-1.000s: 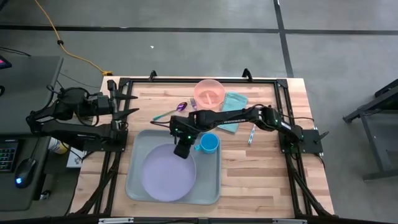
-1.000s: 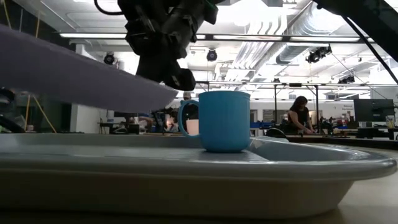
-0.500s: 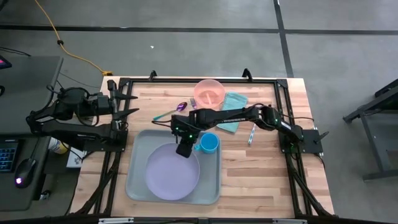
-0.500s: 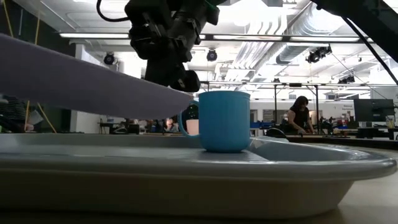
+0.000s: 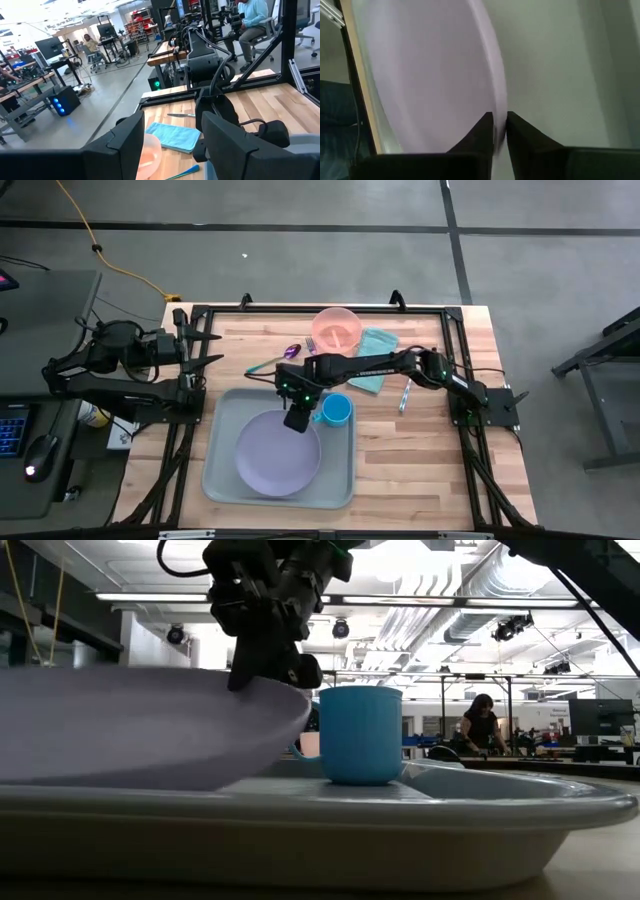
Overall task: Set up tray
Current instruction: Put the purple plate on the serving tray to the bottom left of the blue mug, then put the light orange bowl on top of the purple plate on the serving tray
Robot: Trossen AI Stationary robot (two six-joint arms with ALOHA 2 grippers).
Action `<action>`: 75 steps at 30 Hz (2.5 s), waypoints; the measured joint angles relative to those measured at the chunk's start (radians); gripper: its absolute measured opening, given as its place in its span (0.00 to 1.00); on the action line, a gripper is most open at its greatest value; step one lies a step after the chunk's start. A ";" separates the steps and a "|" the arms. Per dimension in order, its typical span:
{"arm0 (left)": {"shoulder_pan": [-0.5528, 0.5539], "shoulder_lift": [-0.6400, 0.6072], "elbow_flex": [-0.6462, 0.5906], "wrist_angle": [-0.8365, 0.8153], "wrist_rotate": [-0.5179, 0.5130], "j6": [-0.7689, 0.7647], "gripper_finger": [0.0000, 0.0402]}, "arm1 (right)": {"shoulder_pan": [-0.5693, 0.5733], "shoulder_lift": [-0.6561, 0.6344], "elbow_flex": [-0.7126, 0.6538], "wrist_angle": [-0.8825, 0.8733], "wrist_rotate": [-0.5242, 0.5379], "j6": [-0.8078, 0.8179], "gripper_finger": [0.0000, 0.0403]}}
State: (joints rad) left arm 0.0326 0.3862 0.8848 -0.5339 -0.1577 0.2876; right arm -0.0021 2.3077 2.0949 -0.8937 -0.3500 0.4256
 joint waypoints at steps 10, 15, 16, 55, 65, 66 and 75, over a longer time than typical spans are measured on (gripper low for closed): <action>0.000 0.000 0.000 -0.008 0.018 0.004 0.57 | 0.000 -0.001 0.000 -0.024 -0.020 -0.006 0.19; 0.000 0.000 0.000 -0.015 0.018 0.004 0.57 | 0.000 -0.002 0.000 -0.045 -0.026 -0.008 0.19; 0.000 0.000 0.000 -0.015 0.018 0.004 0.57 | -0.003 -0.003 0.000 -0.039 -0.023 -0.008 0.19; 0.000 0.000 0.000 -0.015 0.006 0.019 0.57 | -0.452 -0.006 -0.022 -0.332 0.135 -0.428 0.54; 0.000 0.000 0.000 -0.015 0.006 0.018 0.57 | -0.452 -0.006 -0.098 -0.264 0.243 -0.423 0.49; 0.000 0.000 0.000 -0.015 0.006 0.018 0.57 | -0.452 -0.006 -0.098 -0.265 0.261 -0.413 0.46; 0.000 0.000 0.000 -0.015 -0.016 -0.002 0.57 | -0.455 -0.006 -0.098 -0.261 0.272 -0.383 0.06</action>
State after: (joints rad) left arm 0.0324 0.3862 0.8848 -0.5488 -0.1734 0.2855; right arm -0.4568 2.3013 1.9972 -1.1547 -0.0781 0.0428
